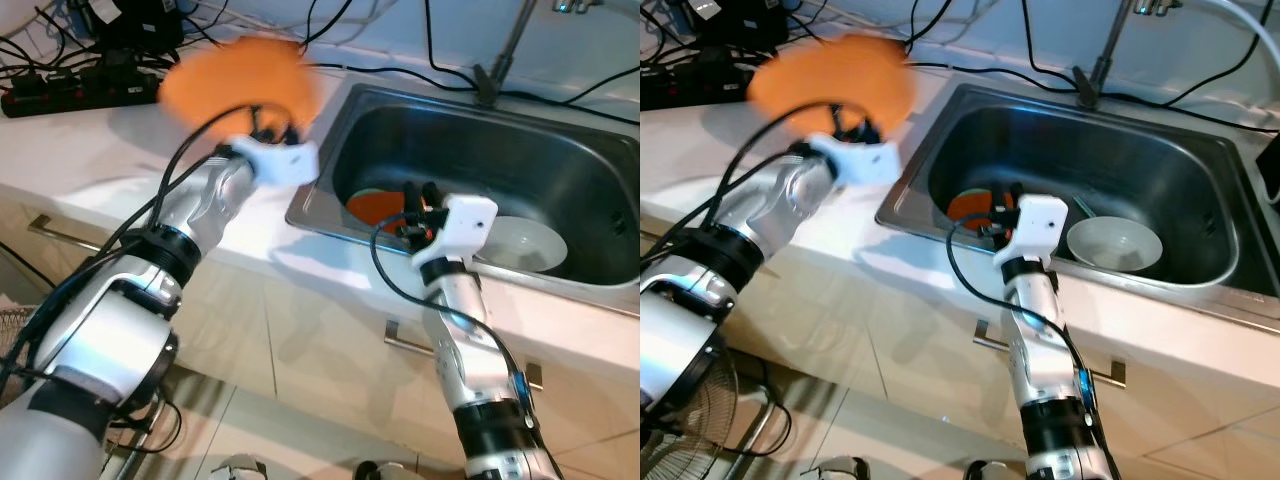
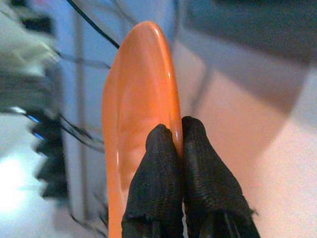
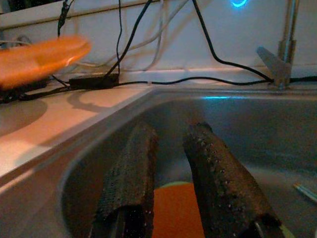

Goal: Kitchen organization

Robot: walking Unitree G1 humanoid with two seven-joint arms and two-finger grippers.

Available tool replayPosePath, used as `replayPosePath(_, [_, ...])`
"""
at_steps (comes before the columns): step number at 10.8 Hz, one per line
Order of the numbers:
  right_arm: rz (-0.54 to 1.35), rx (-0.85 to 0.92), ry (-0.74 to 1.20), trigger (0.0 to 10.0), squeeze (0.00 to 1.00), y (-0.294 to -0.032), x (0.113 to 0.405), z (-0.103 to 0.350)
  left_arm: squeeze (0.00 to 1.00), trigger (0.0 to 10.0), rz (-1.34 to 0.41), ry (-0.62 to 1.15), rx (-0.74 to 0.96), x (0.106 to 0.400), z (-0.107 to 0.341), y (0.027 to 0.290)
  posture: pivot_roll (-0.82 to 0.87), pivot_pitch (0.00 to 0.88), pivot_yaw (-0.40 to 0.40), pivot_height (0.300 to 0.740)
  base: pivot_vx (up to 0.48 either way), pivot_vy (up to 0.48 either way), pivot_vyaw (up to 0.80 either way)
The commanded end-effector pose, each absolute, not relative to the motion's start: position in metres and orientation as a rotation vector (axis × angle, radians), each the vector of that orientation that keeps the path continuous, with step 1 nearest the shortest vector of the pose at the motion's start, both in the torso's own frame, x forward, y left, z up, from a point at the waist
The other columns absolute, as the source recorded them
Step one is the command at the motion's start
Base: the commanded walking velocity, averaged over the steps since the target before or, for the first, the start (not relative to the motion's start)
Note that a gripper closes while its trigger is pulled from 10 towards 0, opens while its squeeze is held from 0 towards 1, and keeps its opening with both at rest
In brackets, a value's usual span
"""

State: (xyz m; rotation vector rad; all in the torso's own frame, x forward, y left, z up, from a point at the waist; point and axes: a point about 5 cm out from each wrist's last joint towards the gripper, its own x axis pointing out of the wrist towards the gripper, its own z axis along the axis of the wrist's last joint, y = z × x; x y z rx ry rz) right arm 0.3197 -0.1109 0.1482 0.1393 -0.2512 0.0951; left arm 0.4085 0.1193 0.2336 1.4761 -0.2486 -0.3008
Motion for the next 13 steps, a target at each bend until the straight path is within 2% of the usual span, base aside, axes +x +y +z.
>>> replayPosePath(1, [0.082,0.169,-0.244,10.0,0.00,-0.112,0.324,0.152,0.00,10.0,-0.299,-0.384,1.464,0.402,0.245,0.108,0.09,0.062,-0.017,0.740,0.000,0.000,0.00])
replayPosePath(3, [0.093,0.199,-0.263,10.0,0.01,-0.110,0.329,0.164,0.00,10.0,-0.351,-0.470,1.436,0.392,0.243,0.098,0.08,0.059,-0.015,0.740,0.000,0.000,0.00])
replayPosePath(4, [0.097,0.260,-0.272,10.0,1.00,-0.109,0.334,0.175,0.00,10.0,-0.397,-0.518,1.410,0.384,0.238,0.091,0.08,0.057,-0.015,0.740,0.000,0.000,0.00])
replayPosePath(6, [0.131,0.484,-0.270,10.0,1.00,-0.107,0.342,0.198,0.00,10.0,-0.443,-0.519,1.392,0.373,0.223,0.085,0.07,0.044,-0.020,0.740,0.000,0.000,0.00])
replayPosePath(9, [0.213,0.686,-0.199,10.0,1.00,-0.098,0.343,0.203,0.00,10.0,-0.471,-0.530,1.372,0.366,0.217,0.078,0.07,0.037,-0.023,0.740,0.000,0.000,0.00])
replayPosePath(11, [0.275,0.732,-0.165,10.0,1.00,-0.092,0.342,0.205,0.00,10.0,-0.481,-0.538,1.361,0.362,0.215,0.073,0.08,0.029,-0.026,0.740,0.000,0.000,0.00])
replayPosePath(12, [0.299,0.739,-0.149,10.0,0.00,-0.089,0.341,0.205,0.00,10.0,-0.484,-0.541,1.349,0.361,0.215,0.071,0.08,0.025,-0.028,0.740,0.000,0.000,0.00])
replayPosePath(13, [0.308,0.746,-0.142,10.0,0.00,-0.088,0.341,0.205,0.00,10.0,-0.485,-0.543,1.345,0.360,0.215,0.070,0.08,0.025,-0.028,0.740,0.000,0.000,0.00])
